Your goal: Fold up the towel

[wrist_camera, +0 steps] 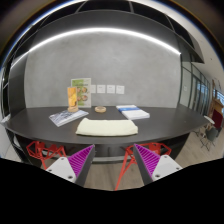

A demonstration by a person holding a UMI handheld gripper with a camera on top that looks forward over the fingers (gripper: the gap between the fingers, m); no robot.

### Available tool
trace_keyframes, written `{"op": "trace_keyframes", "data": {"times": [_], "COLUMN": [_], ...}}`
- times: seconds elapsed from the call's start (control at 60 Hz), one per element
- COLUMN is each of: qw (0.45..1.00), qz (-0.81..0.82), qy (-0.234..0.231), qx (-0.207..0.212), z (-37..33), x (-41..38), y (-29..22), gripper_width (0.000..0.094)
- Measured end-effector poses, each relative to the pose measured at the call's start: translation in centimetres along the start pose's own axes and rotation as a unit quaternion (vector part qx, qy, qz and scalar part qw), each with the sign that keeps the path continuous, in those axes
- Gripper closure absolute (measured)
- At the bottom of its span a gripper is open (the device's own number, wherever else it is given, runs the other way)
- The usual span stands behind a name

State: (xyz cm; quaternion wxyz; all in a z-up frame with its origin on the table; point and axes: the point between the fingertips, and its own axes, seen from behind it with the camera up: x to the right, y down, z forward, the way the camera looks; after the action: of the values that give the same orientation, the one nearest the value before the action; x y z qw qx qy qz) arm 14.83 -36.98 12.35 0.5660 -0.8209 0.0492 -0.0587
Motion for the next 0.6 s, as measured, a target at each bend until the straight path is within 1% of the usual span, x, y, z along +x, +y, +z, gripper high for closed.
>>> {"op": "trace_keyframes", "data": {"times": [0.1, 0.217, 0.383, 0.6], "qw": [1.000, 0.999, 0.996, 0.988], "qz": [-0.006, -0.010, -0.033, -0.069], "qy": [-0.023, -0.048, -0.082, -0.128], "qx": [0.003, -0.003, -0.016, -0.046], "z": [2.3, 6.1, 15.5, 26.6], "x": [-2.1, -3.9, -7.4, -12.7], "y": [-0.9, -1.4, -1.9, -0.7], "gripper_width": [0.0133, 0.0136, 0.0170, 0.0217]}}
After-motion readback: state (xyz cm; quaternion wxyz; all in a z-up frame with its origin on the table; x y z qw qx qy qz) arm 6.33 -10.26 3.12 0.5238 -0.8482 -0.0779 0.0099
